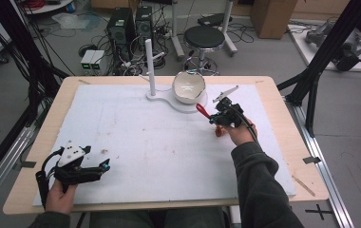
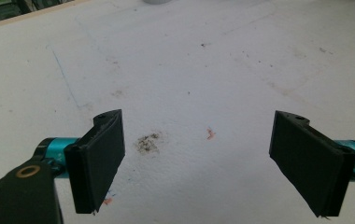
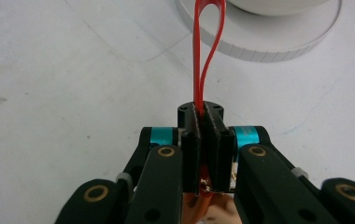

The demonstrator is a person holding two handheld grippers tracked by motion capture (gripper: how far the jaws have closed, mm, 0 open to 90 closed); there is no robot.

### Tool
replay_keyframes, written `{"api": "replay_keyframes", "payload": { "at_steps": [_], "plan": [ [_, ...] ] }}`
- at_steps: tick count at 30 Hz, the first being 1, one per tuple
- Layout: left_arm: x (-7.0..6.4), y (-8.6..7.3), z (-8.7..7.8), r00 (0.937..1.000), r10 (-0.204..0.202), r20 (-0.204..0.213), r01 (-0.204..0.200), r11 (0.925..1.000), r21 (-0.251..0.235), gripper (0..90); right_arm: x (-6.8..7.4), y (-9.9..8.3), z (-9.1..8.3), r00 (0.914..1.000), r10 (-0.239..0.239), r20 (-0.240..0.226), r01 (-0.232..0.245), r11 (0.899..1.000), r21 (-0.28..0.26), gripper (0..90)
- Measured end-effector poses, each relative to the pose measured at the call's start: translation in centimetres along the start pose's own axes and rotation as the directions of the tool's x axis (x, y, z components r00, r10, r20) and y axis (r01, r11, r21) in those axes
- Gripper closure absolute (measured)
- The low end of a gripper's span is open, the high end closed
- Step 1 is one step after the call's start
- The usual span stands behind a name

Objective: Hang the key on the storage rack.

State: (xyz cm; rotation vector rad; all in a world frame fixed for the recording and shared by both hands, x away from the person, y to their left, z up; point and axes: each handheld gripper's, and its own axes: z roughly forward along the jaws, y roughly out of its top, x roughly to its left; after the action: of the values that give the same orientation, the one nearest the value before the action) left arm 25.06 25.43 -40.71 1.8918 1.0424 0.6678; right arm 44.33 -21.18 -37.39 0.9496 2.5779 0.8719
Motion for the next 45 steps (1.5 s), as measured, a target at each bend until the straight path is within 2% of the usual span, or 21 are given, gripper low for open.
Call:
{"api": "replay_keyframes", "payload": {
  "at_steps": [7,8,16,26,45],
  "plan": [
    [0.0,0.0,0.0,1.0,0.002,-0.004,-0.002,1.0,0.0,18.7,0.2,0.0,-1.4,0.9999,0.007,-0.011,-0.008,0.999,-0.049,85.9],
    [0.0,0.0,0.0,1.0,-0.001,-0.004,0.001,1.0,-0.003,18.7,0.2,0.0,-1.7,0.9999,0.004,-0.017,-0.005,0.997,-0.072,85.9],
    [0.0,0.1,0.0,1.0,0.003,-0.003,-0.003,1.0,-0.003,18.7,0.3,0.3,-3.3,0.9997,0.014,-0.019,-0.017,0.992,-0.129,86.0],
    [0.0,0.1,0.0,1.0,-0.001,-0.004,0.001,1.0,-0.006,18.7,1.2,1.9,-4.5,0.9994,-0.034,-0.012,0.031,0.987,-0.157,86.0],
    [0.0,0.1,-0.1,1.0,0.0,-0.006,0.0,1.0,-0.008,18.7,2.4,4.6,-5.1,0.9974,-0.07,-0.015,0.066,0.979,-0.194,86.0]
  ]
}}
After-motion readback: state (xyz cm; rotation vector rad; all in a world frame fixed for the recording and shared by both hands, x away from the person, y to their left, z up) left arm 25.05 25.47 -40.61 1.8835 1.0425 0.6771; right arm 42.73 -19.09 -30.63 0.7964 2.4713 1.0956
